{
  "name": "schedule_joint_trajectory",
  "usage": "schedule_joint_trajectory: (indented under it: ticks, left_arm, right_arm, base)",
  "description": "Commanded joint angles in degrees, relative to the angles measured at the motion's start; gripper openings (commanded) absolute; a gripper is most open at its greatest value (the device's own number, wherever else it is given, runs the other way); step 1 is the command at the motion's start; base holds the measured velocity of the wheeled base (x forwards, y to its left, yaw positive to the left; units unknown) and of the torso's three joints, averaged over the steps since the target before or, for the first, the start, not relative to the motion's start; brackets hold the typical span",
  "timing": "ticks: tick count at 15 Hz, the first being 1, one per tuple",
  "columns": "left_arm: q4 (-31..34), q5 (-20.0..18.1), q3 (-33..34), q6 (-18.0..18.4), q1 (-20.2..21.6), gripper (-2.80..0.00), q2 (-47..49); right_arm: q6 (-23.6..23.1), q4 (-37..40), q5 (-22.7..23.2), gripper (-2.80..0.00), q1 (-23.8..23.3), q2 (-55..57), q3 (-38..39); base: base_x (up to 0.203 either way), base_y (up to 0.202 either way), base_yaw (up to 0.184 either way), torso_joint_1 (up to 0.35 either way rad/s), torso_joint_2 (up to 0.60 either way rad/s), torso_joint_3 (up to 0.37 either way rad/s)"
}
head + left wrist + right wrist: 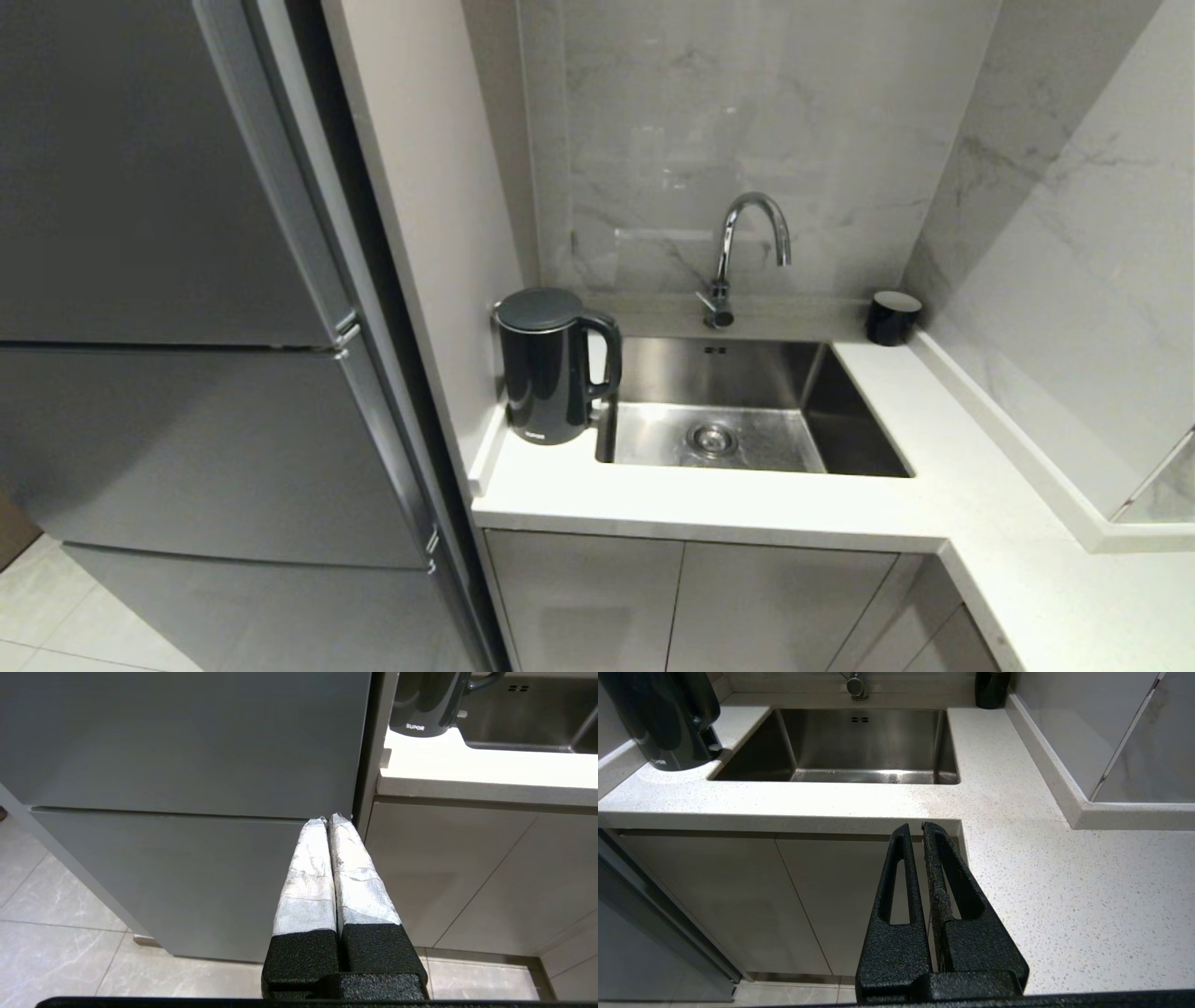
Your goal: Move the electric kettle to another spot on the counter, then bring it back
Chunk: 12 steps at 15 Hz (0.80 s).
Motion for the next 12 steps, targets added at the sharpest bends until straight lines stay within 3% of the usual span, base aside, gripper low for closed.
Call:
schedule_joint_trajectory:
  ticks: [1, 8, 12]
  left_arm:
    - [0.03, 0.02, 0.01, 0.0, 0.02, -2.8, -0.1]
    - [0.03, 0.02, 0.01, 0.0, 0.02, -2.8, -0.1]
    - [0.03, 0.02, 0.01, 0.0, 0.02, -2.8, -0.1]
  right_arm:
    - [0.08, -0.01, 0.05, -2.8, 0.0, -0.09, 0.0]
    - [0.0, -0.01, 0.05, -2.8, 0.0, -0.09, 0.0]
    - [0.0, -0.01, 0.05, -2.8, 0.0, -0.09, 0.0]
  base:
    - [0.0, 0.0, 0.0, 0.0, 0.0, 0.0]
    - [0.18, 0.0, 0.002, 0.006, 0.0, 0.002]
    - [0.03, 0.0, 0.0, 0.002, 0.0, 0.001]
